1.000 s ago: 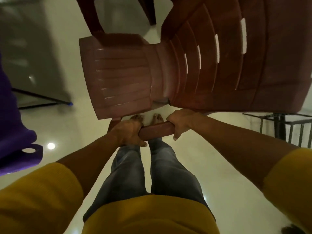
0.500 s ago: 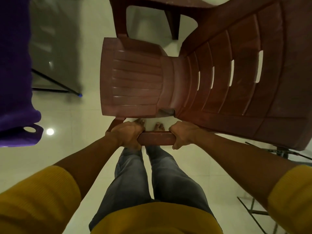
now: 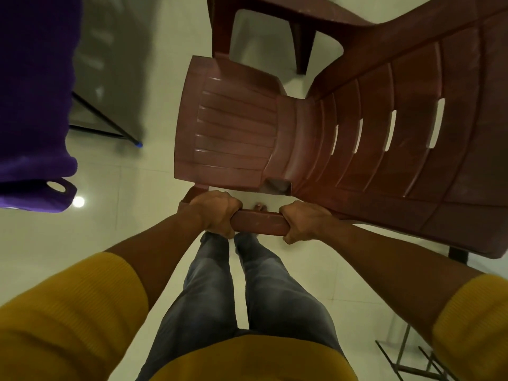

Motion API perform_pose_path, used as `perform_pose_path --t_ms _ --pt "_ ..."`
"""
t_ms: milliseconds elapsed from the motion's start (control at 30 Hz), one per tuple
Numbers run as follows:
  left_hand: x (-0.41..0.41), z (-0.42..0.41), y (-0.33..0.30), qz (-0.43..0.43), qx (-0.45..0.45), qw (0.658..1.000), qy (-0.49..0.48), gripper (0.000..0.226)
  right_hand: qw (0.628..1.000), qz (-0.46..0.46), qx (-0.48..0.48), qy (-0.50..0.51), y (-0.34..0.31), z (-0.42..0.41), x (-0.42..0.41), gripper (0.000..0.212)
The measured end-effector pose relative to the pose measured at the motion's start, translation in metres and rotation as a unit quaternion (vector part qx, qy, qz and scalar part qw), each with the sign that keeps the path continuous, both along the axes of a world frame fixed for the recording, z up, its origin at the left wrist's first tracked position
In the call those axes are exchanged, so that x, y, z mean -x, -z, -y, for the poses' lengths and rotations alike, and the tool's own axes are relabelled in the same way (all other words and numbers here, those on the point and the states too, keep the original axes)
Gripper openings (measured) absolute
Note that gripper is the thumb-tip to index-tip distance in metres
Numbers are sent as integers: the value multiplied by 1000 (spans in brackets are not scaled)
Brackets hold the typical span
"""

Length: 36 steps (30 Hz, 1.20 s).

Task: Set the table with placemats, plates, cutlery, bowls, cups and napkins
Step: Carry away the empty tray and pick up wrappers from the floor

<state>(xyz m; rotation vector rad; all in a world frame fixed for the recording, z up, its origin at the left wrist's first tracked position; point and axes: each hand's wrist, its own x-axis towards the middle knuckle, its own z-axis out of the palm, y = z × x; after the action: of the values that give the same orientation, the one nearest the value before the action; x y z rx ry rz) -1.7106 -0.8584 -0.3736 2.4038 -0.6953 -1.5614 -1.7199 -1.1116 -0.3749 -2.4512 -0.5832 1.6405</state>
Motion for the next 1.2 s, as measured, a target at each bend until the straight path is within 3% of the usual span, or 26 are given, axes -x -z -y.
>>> perform_pose_path --t_ms 167,567,933,1200 --pt "1 -5 -10 14 5 1000 -11 60 999 31 9 14 -8 -8 2 48" --pt "-8 -102 -41 23 -9 999 -25 59 999 10 -21 30 -36 -100 -9 54" --pt "7 -217 -30 9 -63 997 -33 54 998 27 -44 32 -10 -222 10 53" --pt "33 -233 -18 28 -50 997 -44 54 1000 27 -9 -6 6 -241 30 60"
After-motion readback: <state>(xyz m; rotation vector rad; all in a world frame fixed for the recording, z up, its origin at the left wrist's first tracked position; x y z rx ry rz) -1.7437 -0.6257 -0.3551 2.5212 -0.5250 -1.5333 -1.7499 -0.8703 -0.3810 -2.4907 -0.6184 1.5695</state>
